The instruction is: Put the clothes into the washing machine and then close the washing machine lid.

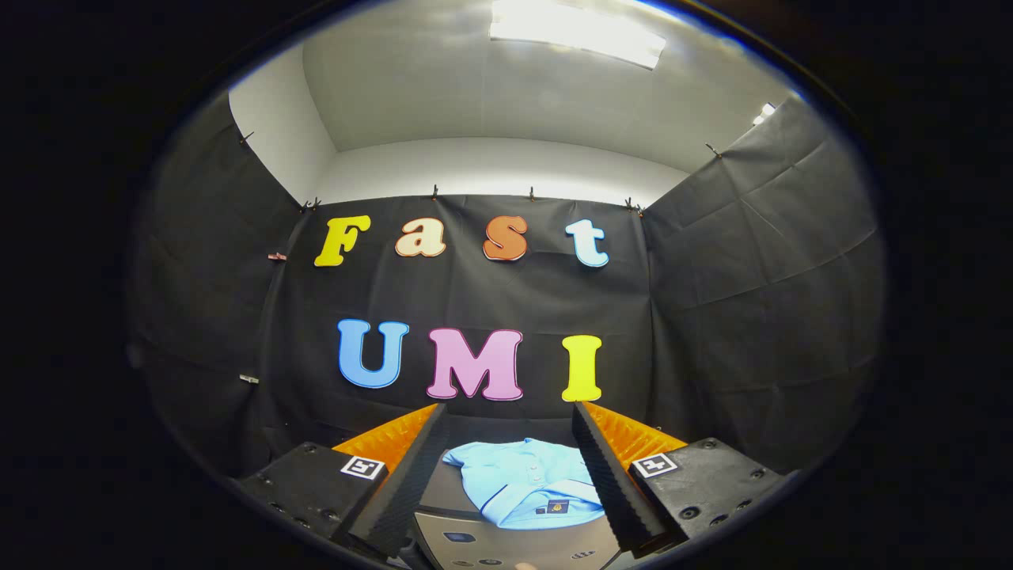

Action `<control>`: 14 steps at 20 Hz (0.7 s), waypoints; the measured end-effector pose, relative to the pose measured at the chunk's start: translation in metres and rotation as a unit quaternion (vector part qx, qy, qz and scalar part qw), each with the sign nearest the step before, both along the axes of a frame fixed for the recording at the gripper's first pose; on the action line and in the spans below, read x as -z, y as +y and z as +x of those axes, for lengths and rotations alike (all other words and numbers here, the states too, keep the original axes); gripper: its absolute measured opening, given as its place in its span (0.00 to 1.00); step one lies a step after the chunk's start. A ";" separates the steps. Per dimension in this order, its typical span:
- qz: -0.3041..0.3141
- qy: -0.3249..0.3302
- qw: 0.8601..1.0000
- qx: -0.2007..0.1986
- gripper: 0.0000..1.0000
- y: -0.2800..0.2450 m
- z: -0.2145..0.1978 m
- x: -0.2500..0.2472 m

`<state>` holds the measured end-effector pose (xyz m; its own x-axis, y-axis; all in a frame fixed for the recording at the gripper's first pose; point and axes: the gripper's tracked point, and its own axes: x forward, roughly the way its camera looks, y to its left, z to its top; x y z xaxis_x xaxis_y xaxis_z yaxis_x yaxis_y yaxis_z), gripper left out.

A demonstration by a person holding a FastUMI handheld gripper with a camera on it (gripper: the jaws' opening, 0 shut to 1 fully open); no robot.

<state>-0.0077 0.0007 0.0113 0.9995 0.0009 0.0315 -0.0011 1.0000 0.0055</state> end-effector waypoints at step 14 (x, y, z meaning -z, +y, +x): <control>0.007 0.049 0.999 0.002 0.97 -0.017 0.065 0.020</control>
